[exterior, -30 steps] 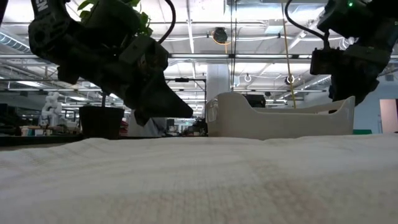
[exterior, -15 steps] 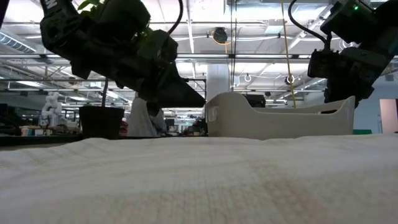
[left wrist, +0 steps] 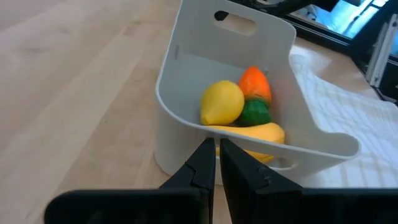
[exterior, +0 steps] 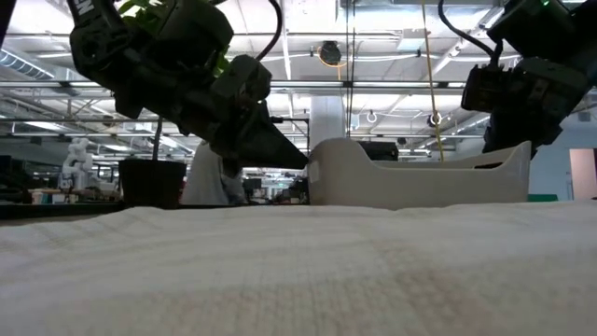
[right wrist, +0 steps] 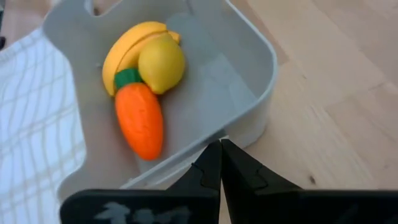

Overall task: Pick and placing Produce into tupperware
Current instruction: Adjust the gray bin

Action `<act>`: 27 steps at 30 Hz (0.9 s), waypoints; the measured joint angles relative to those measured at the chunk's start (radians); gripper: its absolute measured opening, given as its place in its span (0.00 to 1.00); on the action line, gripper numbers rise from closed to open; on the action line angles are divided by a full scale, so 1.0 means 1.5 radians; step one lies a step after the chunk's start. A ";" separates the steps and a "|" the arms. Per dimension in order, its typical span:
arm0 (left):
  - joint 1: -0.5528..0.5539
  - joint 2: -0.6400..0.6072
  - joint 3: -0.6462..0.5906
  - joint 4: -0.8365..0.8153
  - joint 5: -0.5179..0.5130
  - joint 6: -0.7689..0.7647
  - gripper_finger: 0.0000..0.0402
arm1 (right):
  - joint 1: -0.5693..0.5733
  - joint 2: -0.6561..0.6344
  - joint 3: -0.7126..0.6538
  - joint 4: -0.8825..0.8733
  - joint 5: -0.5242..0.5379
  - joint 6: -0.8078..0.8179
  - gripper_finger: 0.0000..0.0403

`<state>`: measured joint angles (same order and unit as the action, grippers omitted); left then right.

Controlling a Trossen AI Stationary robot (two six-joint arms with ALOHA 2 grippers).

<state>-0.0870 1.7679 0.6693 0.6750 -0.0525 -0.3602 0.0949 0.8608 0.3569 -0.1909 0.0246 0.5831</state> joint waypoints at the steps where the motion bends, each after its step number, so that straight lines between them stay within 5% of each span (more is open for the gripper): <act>1: 0.006 0.000 0.000 0.000 0.013 0.002 0.06 | 0.003 0.000 0.000 -0.001 0.000 0.000 0.00; 27: 0.064 -0.001 0.000 -0.020 0.064 0.017 0.06 | 0.008 0.092 0.000 0.074 -0.002 0.006 0.00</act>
<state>0.0086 1.7664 0.6693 0.6445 0.0441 -0.3346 0.1070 0.9994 0.3569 -0.0802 0.0212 0.5928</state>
